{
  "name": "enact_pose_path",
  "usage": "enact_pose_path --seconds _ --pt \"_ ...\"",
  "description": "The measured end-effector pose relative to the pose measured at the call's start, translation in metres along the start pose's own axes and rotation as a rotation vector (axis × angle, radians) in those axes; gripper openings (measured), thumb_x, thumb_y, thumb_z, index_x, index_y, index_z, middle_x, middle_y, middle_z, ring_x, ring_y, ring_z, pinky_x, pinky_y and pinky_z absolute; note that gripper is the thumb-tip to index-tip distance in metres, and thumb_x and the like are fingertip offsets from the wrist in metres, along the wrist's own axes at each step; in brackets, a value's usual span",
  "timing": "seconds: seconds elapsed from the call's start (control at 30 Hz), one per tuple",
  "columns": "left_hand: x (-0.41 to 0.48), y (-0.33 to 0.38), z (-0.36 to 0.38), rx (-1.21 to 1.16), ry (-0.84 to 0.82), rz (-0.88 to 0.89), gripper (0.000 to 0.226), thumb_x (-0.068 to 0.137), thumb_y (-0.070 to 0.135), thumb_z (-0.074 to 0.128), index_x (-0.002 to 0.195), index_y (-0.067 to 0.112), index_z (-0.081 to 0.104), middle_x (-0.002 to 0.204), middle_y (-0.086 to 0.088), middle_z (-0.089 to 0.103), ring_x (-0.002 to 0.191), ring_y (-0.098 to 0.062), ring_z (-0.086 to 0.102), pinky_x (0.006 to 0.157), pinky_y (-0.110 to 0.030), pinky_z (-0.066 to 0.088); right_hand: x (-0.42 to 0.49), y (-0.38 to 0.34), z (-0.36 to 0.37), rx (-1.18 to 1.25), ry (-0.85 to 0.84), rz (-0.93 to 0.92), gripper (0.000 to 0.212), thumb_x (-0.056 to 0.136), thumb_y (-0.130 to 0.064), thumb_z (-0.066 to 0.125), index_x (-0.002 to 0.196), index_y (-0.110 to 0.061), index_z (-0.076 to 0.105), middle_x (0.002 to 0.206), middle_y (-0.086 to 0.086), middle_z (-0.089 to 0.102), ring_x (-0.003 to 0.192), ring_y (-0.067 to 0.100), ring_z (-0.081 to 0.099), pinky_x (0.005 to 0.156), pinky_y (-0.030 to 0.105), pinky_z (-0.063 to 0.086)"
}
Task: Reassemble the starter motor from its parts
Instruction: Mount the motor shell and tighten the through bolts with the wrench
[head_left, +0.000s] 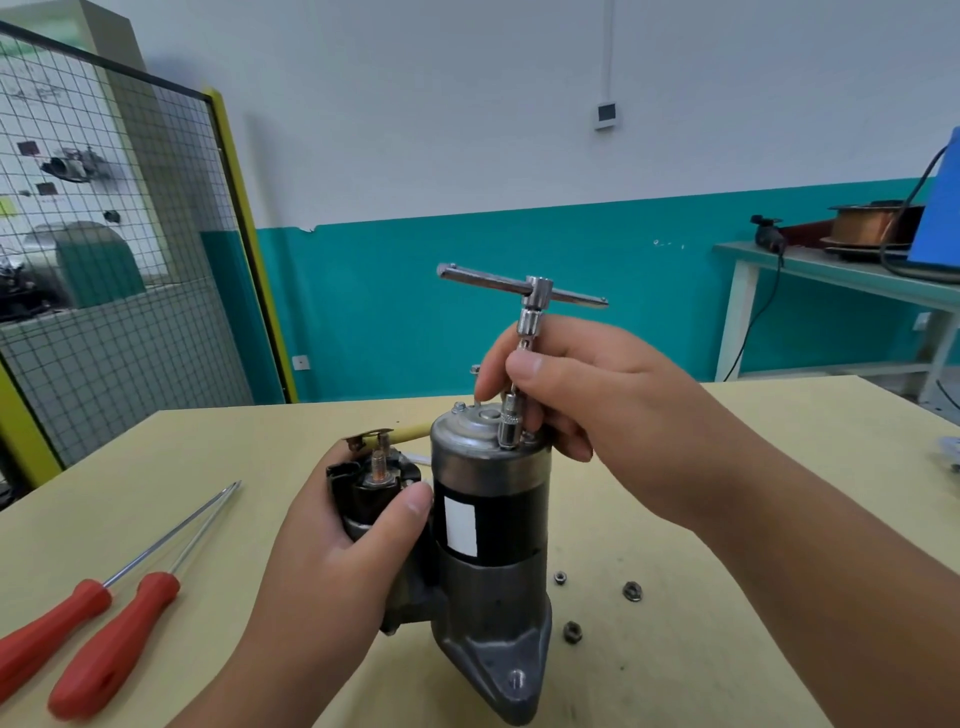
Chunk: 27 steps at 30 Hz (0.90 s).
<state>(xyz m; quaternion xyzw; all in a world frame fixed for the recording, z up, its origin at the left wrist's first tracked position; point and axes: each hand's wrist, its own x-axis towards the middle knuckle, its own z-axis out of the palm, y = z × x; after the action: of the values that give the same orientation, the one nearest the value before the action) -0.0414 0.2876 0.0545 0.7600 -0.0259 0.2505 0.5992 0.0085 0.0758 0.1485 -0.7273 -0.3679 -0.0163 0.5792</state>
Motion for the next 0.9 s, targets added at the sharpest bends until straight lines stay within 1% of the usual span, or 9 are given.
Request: enact_pose_path --seconds 0.1,0.17,0.27,0.43,0.57,0.7,0.77,0.83,0.9 --pt "-0.0008 0.0015 0.0008 0.004 0.010 -0.003 0.041 0.066 0.067 0.065 0.100 0.045 0.072 0.083 0.010 0.075 0.070 -0.020 0.074 0.041 -0.038 0.049 0.0002 0.0009 0.0017 -0.028 0.006 -0.018 0.026 0.098 -0.039 0.053 0.087 -0.023 0.071 0.068 -0.019 0.060 0.062 -0.005 0.054 0.056 0.007 0.041" --pt "-0.0011 0.0015 0.0012 0.006 0.006 -0.006 0.041 0.066 0.066 0.066 0.100 0.044 0.072 0.083 0.008 0.075 0.067 -0.021 0.074 0.038 -0.036 0.049 0.0007 0.0022 0.0024 -0.028 0.021 -0.024 0.024 0.100 -0.038 0.058 0.087 -0.020 0.069 0.068 -0.019 0.061 0.063 -0.006 0.055 0.058 0.007 0.042" --pt "-0.0012 0.0017 0.0008 0.015 0.000 0.004 0.043 0.067 0.067 0.065 0.103 0.044 0.071 0.085 0.009 0.076 0.073 -0.025 0.075 0.043 -0.036 0.050 0.0004 0.0022 0.0027 -0.014 0.024 -0.017 0.025 0.101 -0.037 0.059 0.089 -0.018 0.068 0.070 -0.019 0.063 0.066 -0.006 0.057 0.060 0.008 0.044" --pt "-0.0010 0.0026 0.0018 -0.005 0.008 -0.018 0.045 0.064 0.066 0.067 0.102 0.043 0.072 0.083 0.005 0.075 0.064 -0.025 0.075 0.036 -0.040 0.051 -0.0005 -0.0004 0.0030 -0.011 0.011 -0.009 0.026 0.098 -0.036 0.048 0.091 -0.028 0.072 0.067 -0.019 0.060 0.062 -0.007 0.054 0.056 0.007 0.041" --pt "-0.0016 0.0010 0.0013 -0.005 0.014 -0.010 0.043 0.065 0.066 0.067 0.102 0.045 0.072 0.084 0.007 0.076 0.068 -0.026 0.074 0.037 -0.037 0.048 -0.0001 0.0004 0.0036 -0.020 -0.002 -0.024 0.025 0.100 -0.036 0.050 0.090 -0.025 0.071 0.069 -0.019 0.060 0.064 -0.007 0.055 0.057 0.006 0.041" --pt "-0.0007 0.0003 0.0013 0.005 0.014 0.010 0.040 0.066 0.066 0.065 0.100 0.047 0.072 0.085 0.009 0.076 0.070 -0.018 0.074 0.039 -0.040 0.051 0.0000 0.0026 0.0033 0.001 0.003 -0.028 0.020 0.100 -0.034 0.056 0.091 -0.020 0.068 0.072 -0.021 0.063 0.067 -0.006 0.058 0.059 0.006 0.043" --pt "-0.0004 0.0000 0.0014 0.013 0.011 0.007 0.041 0.066 0.067 0.065 0.102 0.049 0.071 0.087 0.011 0.077 0.072 -0.016 0.075 0.041 -0.037 0.053 0.0003 0.0033 0.0035 -0.005 0.011 -0.022 0.022 0.098 -0.037 0.057 0.092 -0.019 0.068 0.071 -0.021 0.063 0.066 -0.006 0.058 0.059 0.007 0.043" --pt "-0.0005 -0.0002 0.0010 0.012 0.011 -0.004 0.041 0.066 0.067 0.065 0.103 0.049 0.071 0.086 0.011 0.076 0.073 -0.022 0.075 0.043 -0.034 0.051 0.0004 0.0027 0.0038 -0.011 0.013 -0.019 0.024 0.097 -0.039 0.054 0.089 -0.024 0.071 0.069 -0.021 0.062 0.065 -0.006 0.056 0.058 0.007 0.042" --pt "-0.0001 0.0001 0.0004 0.013 0.017 -0.014 0.040 0.066 0.068 0.065 0.101 0.049 0.070 0.083 0.010 0.075 0.073 -0.031 0.074 0.045 -0.037 0.050 0.0005 0.0015 0.0038 0.010 0.008 -0.016 0.026 0.097 -0.037 0.051 0.090 -0.026 0.073 0.067 -0.019 0.060 0.062 -0.006 0.054 0.056 0.006 0.040"
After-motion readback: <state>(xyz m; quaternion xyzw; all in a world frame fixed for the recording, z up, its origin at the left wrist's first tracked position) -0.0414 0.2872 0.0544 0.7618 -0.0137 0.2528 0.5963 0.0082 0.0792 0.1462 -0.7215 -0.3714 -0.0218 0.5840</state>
